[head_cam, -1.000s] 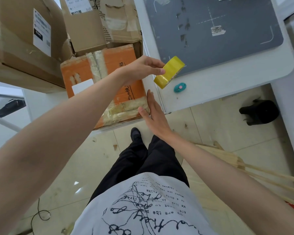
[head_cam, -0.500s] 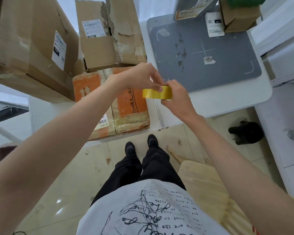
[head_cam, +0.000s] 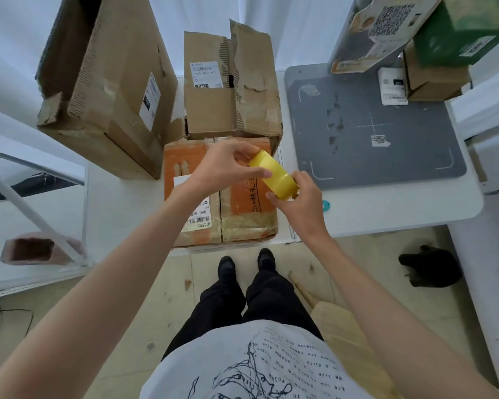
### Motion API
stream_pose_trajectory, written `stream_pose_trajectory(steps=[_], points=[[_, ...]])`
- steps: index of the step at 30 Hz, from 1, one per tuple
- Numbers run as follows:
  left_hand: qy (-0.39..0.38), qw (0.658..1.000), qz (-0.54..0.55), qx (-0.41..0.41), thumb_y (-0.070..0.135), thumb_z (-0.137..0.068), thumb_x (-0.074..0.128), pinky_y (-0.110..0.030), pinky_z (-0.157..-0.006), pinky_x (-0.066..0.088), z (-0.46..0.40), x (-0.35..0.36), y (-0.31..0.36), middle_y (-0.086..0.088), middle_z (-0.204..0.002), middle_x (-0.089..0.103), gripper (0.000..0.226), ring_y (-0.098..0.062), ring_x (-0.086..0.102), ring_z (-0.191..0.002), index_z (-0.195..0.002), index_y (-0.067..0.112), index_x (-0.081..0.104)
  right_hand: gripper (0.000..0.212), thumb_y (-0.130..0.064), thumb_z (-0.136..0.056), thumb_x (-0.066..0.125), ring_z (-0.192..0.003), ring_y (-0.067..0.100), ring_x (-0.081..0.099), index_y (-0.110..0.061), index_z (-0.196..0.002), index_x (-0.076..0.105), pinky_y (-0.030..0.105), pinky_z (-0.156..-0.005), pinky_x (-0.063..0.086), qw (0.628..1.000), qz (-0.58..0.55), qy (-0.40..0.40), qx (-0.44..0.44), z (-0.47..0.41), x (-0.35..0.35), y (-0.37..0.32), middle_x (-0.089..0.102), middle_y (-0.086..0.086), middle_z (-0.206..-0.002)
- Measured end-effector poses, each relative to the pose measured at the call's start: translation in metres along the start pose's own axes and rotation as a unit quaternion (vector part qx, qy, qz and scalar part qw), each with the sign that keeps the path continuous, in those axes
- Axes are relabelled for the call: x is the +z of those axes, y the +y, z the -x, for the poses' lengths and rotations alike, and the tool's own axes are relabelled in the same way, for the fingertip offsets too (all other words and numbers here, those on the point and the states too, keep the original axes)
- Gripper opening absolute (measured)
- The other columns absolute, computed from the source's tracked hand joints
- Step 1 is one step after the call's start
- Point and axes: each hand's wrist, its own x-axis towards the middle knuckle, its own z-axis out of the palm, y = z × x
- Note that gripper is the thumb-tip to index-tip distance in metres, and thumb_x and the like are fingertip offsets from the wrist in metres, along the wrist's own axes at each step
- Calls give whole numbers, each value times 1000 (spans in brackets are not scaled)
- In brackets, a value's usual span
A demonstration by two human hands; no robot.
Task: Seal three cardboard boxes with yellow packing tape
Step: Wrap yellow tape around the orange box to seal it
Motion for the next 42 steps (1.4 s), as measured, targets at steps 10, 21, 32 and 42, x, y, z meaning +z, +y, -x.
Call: stream_pose_trajectory(steps=[10,21,32,42], points=[[103,994,-23,13,40,-73,88,-24,-85,56,15,12,-4,6,-104,67,48,-6,65,-92,-113,17,76,37,-29,-80,86,-82,19,49,-19,-83,50,28,-68,39,1000,16,1,12,1,15,-3,49,-8,-83],[155,986,-51,37,28,-79,86,-22,-81,54,23,26,9,7,-101,64,36,-3,59,-82,-111,14,77,37,-32,-81,85,-90,19,49,-16,-86,51,25,-71,37,999,40,5,27,4,12,-5,53,-1,-90],[187,972,-110,92,29,-86,80,-31,-85,52,42,47,22,3,-110,62,39,-14,60,-96,-122,14,73,36,-45,-83,79,-93,19,52,-21,-90,53,33,-68,47,996,72,36,36,3,9,-11,53,-7,-89],[208,942,-193,179,18,-93,72,-39,-73,55,51,57,22,-1,-101,64,17,-20,58,-90,-109,12,77,33,-43,-87,76,-85,19,54,-18,-85,55,27,-61,39,996,55,40,51,5,4,-21,57,-3,-85]])
